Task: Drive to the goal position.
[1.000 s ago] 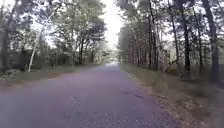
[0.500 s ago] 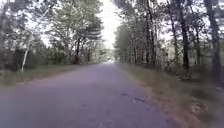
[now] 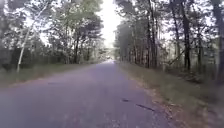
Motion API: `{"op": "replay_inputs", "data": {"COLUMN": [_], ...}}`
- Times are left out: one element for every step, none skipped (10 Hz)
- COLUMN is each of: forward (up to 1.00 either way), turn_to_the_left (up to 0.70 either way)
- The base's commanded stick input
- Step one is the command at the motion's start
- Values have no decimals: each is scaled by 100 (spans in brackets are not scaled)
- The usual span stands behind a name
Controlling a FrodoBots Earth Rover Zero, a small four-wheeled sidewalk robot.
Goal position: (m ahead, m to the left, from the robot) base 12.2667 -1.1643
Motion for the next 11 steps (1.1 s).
{"op": "replay_inputs", "data": {"forward": [45,45,45,45,45,45,45,45,45,45,45], "turn_to_the_left": [-15,-27,-27,-19,0,0,0,-2,-21,-27,-27]}}
